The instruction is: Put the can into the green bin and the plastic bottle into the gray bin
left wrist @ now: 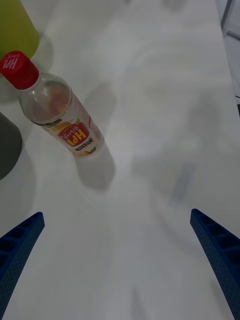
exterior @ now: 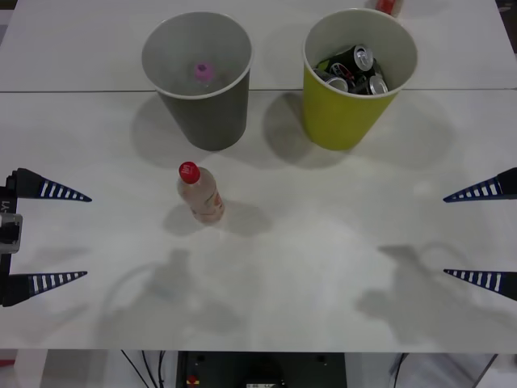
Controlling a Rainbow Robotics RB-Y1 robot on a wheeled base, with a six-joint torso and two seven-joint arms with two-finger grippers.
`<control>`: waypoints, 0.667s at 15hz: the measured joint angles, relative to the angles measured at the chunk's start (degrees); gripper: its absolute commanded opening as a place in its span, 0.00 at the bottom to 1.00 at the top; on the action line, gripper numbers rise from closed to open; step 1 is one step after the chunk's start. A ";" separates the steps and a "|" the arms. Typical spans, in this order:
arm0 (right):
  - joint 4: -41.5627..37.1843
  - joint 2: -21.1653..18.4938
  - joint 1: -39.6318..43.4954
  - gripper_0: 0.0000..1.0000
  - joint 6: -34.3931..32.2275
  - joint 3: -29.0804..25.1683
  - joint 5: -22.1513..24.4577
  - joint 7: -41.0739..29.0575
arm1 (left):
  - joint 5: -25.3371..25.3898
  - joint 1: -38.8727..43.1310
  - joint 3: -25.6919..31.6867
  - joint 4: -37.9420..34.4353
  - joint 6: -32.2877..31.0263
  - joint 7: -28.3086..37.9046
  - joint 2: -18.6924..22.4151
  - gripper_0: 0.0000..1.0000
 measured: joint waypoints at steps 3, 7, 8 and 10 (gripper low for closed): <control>0.00 0.00 0.00 1.00 0.00 0.00 0.00 0.00 | -0.01 0.00 -0.20 0.16 -0.06 0.05 -0.33 1.00; 0.00 0.00 0.00 1.00 0.00 0.00 0.00 0.00 | -0.11 -0.21 -0.25 0.68 -0.79 0.40 -1.10 1.00; 0.00 0.00 0.00 1.00 0.00 0.00 0.00 0.00 | -0.08 -0.29 -0.26 0.82 -0.81 0.45 -1.13 1.00; 0.00 0.00 0.00 1.00 0.00 0.00 0.00 0.00 | 0.65 -1.16 -0.85 2.46 -0.87 0.43 -1.97 1.00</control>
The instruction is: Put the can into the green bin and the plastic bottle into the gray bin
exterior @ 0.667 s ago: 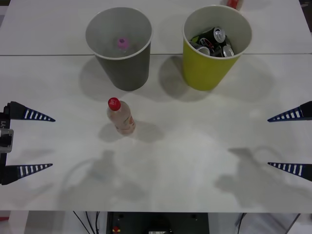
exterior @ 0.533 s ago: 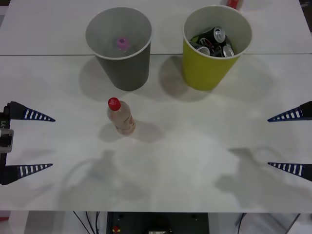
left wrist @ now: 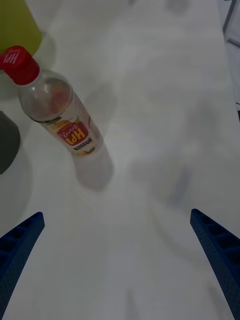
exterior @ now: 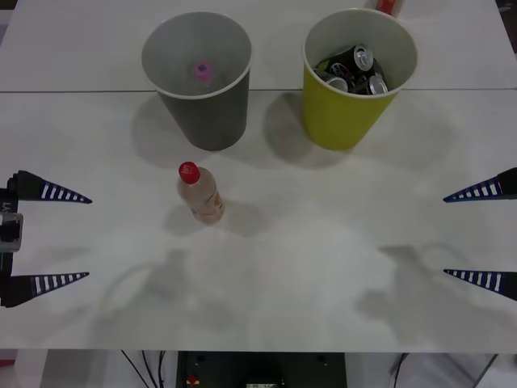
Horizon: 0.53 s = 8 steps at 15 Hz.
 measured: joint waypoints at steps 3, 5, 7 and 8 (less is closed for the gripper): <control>0.00 0.00 0.00 1.00 0.00 0.00 0.00 0.00 | 2.74 -4.84 -2.69 7.10 -3.47 -0.63 -3.67 1.00; 0.00 0.00 0.00 1.00 0.00 0.00 0.00 0.00 | 4.36 -7.66 -4.11 11.52 -5.02 -1.19 -6.01 1.00; 0.00 0.00 0.00 1.00 0.00 0.00 0.00 0.00 | 5.38 -9.85 -5.60 14.92 -5.14 -1.98 -7.70 1.00; 0.00 0.00 0.00 1.00 0.00 0.00 0.00 0.00 | 5.61 -10.71 -6.11 16.34 -5.15 -2.44 -8.45 1.00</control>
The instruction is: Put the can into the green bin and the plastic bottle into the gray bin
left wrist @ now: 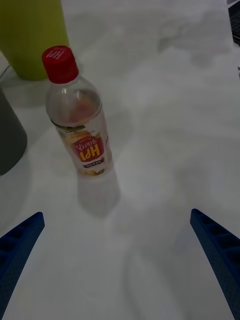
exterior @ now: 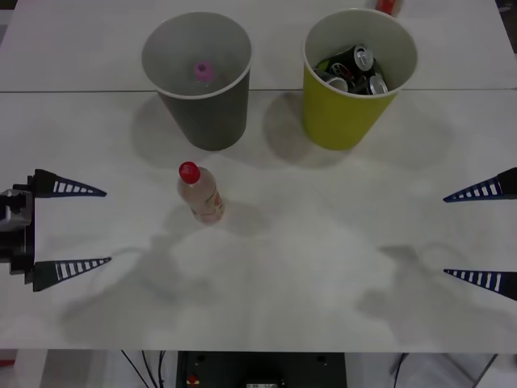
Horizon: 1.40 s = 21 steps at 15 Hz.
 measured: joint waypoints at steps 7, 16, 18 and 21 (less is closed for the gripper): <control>0.00 0.00 0.00 1.00 0.00 0.00 0.00 0.00 | 4.31 -4.89 -4.39 11.72 -0.08 -10.35 -6.31 1.00; 0.00 0.00 0.00 1.00 0.00 0.00 0.00 0.00 | 6.78 -11.61 -7.34 25.50 0.62 -19.57 -15.23 1.00; 0.00 0.00 0.00 1.00 0.00 0.00 0.00 0.00 | 6.72 -12.30 -7.34 26.56 1.12 -19.92 -16.58 1.00; 0.00 0.00 0.00 1.00 0.00 0.00 0.00 0.00 | 6.42 -12.82 -7.33 26.92 2.25 -20.20 -18.43 1.00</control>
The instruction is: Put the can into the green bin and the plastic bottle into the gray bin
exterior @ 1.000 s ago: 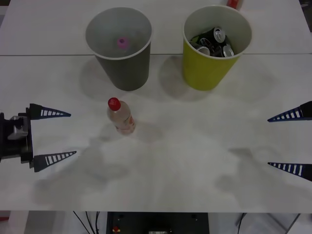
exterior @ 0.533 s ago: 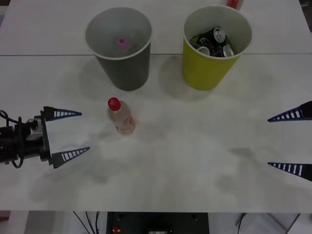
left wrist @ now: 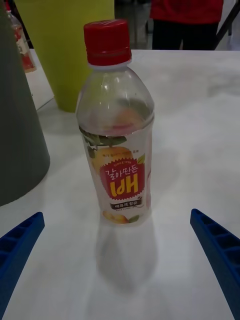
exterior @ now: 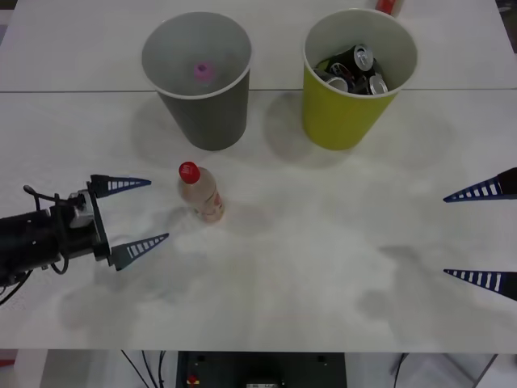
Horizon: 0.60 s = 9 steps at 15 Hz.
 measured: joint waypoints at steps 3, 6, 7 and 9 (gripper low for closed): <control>0.00 0.00 0.00 1.00 0.00 0.00 0.00 0.00 | -0.62 -0.29 0.00 0.05 1.32 0.04 -2.48 1.00; 0.00 0.00 0.00 1.00 0.00 0.00 0.00 0.00 | -2.16 -1.09 0.00 0.05 2.47 0.15 -4.91 1.00; 0.00 0.00 0.00 1.00 0.00 0.00 0.00 0.00 | -2.63 -1.37 0.00 0.05 2.87 0.24 -5.52 1.00; 0.00 0.00 0.00 1.00 0.00 0.00 0.00 0.00 | -3.64 -1.97 0.00 0.05 3.46 0.41 -6.62 1.00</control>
